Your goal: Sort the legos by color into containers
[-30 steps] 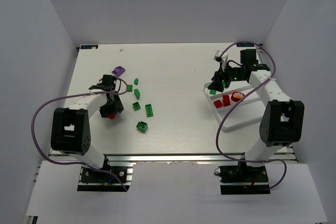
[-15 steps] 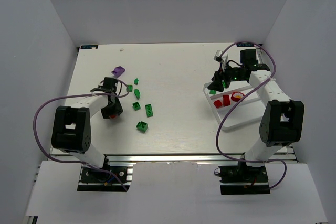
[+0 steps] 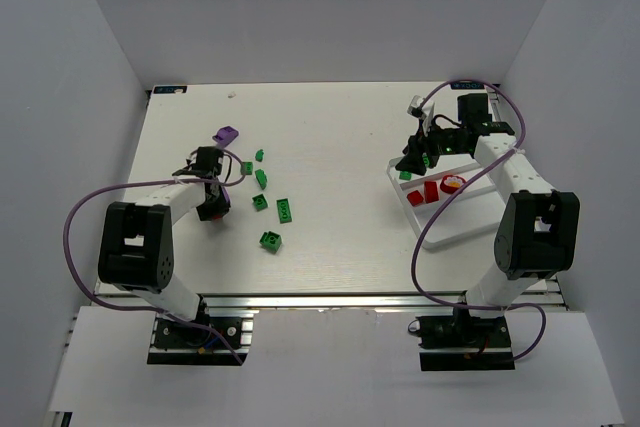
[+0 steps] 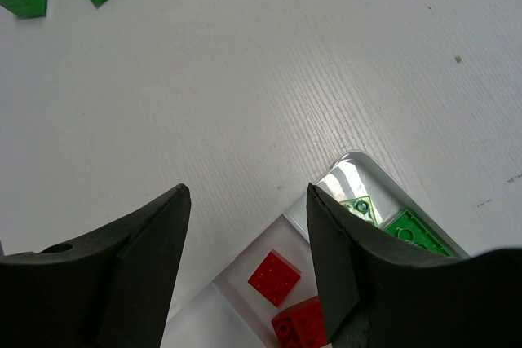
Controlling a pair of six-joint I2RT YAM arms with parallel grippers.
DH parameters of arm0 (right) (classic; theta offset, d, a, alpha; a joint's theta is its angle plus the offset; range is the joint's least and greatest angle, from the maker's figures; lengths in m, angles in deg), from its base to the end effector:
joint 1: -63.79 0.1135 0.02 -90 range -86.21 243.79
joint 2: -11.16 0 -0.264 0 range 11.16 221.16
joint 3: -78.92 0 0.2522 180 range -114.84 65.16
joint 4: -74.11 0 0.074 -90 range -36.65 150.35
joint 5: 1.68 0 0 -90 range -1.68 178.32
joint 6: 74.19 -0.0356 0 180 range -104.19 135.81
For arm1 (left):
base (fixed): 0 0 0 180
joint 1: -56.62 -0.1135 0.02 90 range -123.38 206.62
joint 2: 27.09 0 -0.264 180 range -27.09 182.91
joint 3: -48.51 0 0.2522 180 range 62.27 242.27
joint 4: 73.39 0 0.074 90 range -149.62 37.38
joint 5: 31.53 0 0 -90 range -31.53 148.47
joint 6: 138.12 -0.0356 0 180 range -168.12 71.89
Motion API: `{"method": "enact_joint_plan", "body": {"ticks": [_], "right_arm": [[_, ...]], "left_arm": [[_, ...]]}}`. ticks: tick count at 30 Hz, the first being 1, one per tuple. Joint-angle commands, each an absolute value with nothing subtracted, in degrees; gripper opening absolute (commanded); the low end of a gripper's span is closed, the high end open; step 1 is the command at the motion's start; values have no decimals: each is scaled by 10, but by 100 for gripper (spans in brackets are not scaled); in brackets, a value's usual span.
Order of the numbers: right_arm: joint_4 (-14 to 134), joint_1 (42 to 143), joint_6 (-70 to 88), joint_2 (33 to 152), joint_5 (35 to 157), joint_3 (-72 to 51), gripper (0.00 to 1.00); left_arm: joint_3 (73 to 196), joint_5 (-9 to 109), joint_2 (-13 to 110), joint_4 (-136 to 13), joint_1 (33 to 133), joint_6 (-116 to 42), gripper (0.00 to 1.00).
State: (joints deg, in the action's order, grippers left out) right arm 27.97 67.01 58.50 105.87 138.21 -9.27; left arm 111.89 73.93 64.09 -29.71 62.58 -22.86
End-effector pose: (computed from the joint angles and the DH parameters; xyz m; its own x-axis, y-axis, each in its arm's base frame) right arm 0.3490 0.0469 0.2709 -0.2449 -0.4513 -0.8581 -0.9053 0.4234 0.0357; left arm 0.2824 -0.0199 0.1571 -0.8597 -0.3238 -0.3951 -0.3881 0.9169 0.0930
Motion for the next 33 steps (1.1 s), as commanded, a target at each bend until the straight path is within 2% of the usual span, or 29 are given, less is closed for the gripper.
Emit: {"method": "enact_joint_plan", "body": {"ticks": [1,3,6,15,19,23,27,31,33], "right_arm": [[285,670,583,1043,1396,-96,64],[284,669,584,1043,1396,-95,64],[283,670,584,1041,1397,-95,64],[283,718,518,1043,1399,-84,61],[298,767,342,1067,1407,-88,56],[361,822,161,1088,1483,-81,56],[425,878,-2,1110,1470,-102,63],[413,911,-72,1136,1425,-157,72],[419,917,-88,1135,1416,-166,87]], "left_arm": [[1102,748,635,-299,623,-235,27],[1100,743,627,-302,623,-234,19],[1095,729,605,-305,623,-235,15],[1077,587,504,-317,623,-225,8],[1046,453,436,-370,625,-202,6],[1018,369,380,-427,650,-152,5],[1028,393,372,-465,752,-124,3],[1046,439,407,-485,815,-105,1],[1045,450,413,-502,834,-93,1]]}}
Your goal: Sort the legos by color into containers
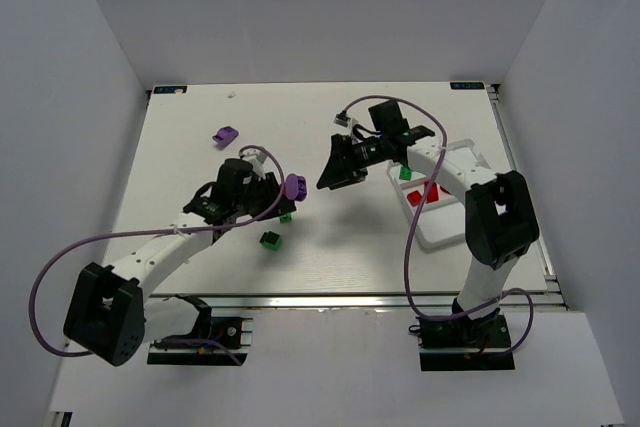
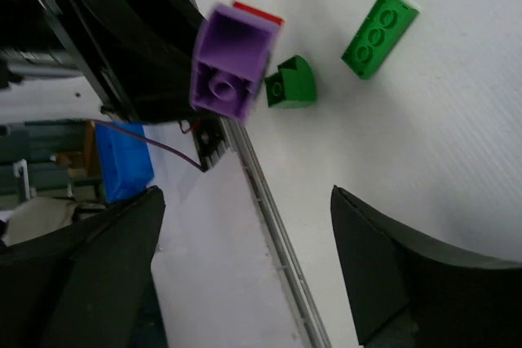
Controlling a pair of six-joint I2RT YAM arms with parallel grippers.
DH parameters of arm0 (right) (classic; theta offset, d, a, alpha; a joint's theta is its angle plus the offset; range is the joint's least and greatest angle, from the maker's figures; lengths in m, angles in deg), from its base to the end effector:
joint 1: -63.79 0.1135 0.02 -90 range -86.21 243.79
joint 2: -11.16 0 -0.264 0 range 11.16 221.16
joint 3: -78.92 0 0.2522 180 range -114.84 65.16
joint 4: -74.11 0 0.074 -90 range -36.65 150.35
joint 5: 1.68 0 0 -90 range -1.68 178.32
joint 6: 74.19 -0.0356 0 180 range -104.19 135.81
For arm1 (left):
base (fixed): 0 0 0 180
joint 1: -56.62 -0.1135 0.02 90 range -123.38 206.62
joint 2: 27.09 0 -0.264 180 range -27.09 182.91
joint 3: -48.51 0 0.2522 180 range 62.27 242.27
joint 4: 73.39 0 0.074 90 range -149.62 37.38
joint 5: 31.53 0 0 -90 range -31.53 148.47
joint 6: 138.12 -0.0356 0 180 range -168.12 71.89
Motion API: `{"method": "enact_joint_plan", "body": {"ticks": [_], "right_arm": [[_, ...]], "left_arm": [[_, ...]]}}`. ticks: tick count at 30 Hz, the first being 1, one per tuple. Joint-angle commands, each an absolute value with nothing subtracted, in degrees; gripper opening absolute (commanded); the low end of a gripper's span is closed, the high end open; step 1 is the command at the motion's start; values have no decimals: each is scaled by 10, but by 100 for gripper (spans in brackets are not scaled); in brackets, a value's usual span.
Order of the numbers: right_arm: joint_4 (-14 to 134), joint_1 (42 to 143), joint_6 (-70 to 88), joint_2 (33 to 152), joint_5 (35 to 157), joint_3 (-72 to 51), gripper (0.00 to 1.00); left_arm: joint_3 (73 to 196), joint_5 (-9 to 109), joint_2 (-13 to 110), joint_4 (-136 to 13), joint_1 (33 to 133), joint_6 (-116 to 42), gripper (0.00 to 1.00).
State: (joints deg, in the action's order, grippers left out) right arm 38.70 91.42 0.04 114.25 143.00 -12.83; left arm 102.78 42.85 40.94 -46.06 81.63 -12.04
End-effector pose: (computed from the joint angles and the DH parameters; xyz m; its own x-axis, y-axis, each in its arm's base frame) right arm 0.3337 0.2075 0.2522 -0.8285 -0.2563 -0.4979 -0.5593 0.3352 0.7582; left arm 0.2205 -0.1135 0.2272 -0.8295 -0.2389 -0.5049 0.1269 0.7997 -0.5869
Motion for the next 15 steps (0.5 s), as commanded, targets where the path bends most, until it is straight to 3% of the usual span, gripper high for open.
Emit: {"method": "enact_joint_plan", "body": {"ticks": [1,8,15], "right_arm": [[422,918,-90,1134,1414,-165,89],[419,934,-84,1123,1380,-145,89],[438,951,-97,1128,1361,-138,81]], "left_arm": [[1047,462,417,-507,839,-88,1],[1073,479,456,-525,883,-86,1],[1091,483,492,-528,908,-95,1]]}}
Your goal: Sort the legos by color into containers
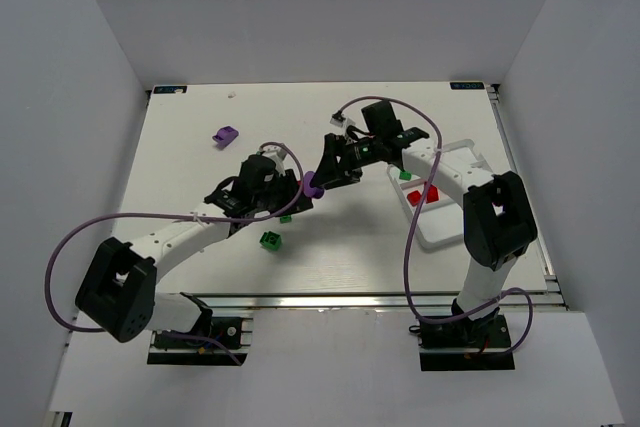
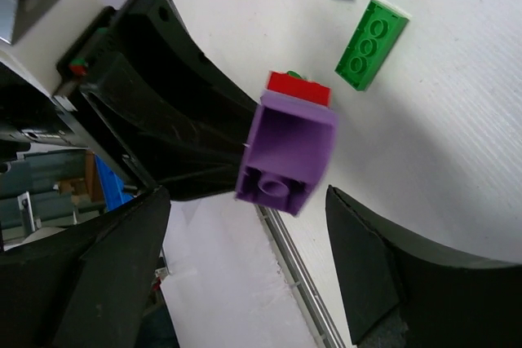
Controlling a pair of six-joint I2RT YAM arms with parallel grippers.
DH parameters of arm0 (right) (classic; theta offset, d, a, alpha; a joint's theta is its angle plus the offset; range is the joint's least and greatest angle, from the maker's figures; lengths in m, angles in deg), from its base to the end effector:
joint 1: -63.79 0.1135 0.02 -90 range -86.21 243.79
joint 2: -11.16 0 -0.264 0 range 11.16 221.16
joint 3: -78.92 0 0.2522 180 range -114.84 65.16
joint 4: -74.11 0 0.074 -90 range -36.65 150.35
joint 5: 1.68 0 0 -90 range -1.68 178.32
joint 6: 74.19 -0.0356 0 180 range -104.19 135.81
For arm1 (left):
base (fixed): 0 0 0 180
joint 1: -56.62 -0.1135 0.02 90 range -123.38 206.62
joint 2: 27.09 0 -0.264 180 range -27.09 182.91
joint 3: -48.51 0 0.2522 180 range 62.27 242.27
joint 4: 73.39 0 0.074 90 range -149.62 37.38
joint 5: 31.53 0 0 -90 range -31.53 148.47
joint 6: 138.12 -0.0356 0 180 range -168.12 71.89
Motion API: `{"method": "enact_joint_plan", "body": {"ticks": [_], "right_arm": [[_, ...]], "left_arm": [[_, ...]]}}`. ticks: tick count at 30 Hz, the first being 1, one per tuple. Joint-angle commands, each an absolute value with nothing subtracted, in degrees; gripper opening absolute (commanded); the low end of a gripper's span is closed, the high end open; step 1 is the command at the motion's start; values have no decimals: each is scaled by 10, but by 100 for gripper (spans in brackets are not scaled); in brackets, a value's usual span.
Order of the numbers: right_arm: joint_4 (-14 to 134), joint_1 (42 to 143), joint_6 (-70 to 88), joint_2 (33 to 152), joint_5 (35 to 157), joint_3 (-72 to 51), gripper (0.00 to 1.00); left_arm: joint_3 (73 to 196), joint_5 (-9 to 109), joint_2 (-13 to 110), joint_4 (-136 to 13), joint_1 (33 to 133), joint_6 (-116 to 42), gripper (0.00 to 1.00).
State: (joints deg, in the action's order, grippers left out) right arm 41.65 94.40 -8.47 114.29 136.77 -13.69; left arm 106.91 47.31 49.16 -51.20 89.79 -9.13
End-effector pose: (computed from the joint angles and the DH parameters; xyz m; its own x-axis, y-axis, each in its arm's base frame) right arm 0.3301 0.2263 0.2580 -0.8675 -0.1963 -0.4571 -0.4961 0.4090 0.7659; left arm 0.2312 -0.1593 0.2226 -0.8343 -0.1921 -0.5167 0.1748 0.7967 -0.5785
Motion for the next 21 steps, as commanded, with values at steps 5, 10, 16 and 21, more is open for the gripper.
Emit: {"method": "enact_joint_plan", "body": {"ticks": [5,10,16,21], "right_arm": [[429,953,-92,1133,1361,-139,77],[427,959,-91,1140,1340,-129,69],[432,960,-92,1143,1339,-124,53],[437,959,-89,1142,1346,-124,19]], "left_arm": [[1085,487,494,-538,918,-89,1],[1081,496,492,-545,927,-83,1],[1081,499,492,-546,930,-84,1],[1078,505,489,-544,932,-84,1]]}}
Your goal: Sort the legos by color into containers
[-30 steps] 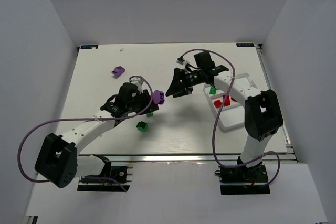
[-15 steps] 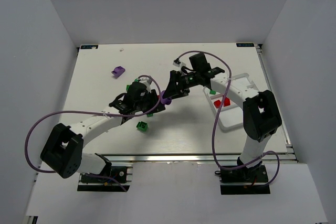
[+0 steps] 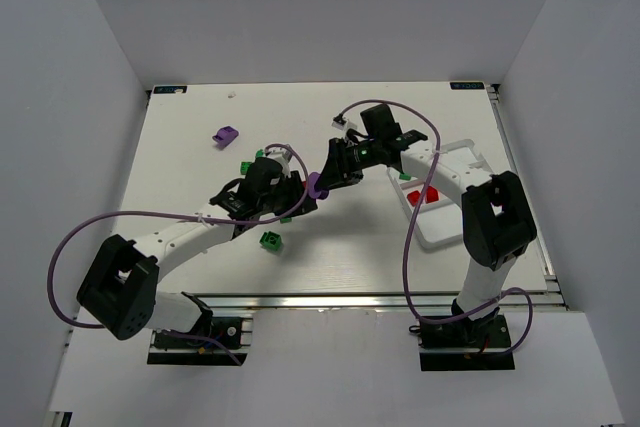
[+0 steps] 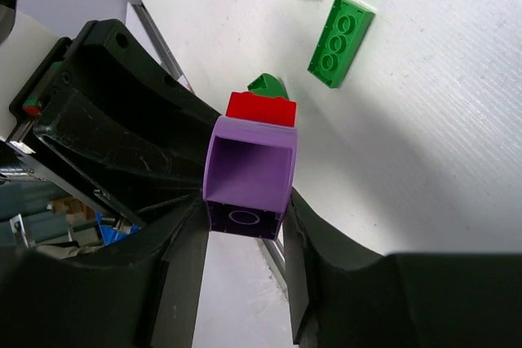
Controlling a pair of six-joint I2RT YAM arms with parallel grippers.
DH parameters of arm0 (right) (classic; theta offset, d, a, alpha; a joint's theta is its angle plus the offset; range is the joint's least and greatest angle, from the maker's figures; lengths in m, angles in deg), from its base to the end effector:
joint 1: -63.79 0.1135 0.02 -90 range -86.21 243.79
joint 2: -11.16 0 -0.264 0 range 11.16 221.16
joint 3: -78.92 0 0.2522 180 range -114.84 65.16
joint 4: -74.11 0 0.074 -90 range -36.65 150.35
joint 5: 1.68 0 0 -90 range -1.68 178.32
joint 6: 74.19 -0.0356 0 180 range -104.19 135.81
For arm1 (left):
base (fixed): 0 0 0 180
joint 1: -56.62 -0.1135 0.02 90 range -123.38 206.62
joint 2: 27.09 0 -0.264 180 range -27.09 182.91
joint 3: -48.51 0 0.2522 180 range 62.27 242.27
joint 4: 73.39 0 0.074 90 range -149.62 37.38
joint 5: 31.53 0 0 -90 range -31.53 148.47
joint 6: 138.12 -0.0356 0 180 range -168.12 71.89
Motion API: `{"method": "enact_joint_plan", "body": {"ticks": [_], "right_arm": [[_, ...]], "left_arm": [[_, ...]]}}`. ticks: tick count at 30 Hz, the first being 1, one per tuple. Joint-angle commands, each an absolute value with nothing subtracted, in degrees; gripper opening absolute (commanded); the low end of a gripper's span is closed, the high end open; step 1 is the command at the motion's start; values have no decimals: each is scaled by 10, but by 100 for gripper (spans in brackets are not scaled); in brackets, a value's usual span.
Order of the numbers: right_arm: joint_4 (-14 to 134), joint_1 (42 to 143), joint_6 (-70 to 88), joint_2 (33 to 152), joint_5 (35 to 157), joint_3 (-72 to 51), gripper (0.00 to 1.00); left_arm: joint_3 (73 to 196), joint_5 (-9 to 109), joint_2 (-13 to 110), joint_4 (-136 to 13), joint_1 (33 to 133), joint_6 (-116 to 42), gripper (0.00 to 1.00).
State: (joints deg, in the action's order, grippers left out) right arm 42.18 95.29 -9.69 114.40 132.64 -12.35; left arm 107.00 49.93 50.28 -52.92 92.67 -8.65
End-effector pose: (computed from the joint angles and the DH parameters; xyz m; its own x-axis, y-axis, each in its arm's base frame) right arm 0.3271 0.2296 0.2492 -0.8794 -0.1776 -0.4418 -0.4703 0.4692 0.7475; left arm 0.2276 -0.1722 0.2203 -0.8247 -0.1772 -0.5371 0.1951 0.8022 -0.5642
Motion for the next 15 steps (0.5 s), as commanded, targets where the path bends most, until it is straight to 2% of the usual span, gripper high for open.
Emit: {"method": "enact_joint_plan", "body": {"ticks": [1,2,3,9,15], "right_arm": [[439,957,-87,1137,1346,-124,7],[443,954,-86,1135,1348,-122,1],[445,949,-85,1132,1356,-121,0],[428,902,-37,1102,1413,-123,0],[351,829,117,1062,1437,-117,0]], "left_arm": [[1078,510,489,-542,932,-86,1],[1077,513,488,-539,932,-87,1],[1077,517,487,-536,932,-88,0],[1076,541,489,-516,932,-109,0],[1107,544,502,-512,932,-129,0]]}}
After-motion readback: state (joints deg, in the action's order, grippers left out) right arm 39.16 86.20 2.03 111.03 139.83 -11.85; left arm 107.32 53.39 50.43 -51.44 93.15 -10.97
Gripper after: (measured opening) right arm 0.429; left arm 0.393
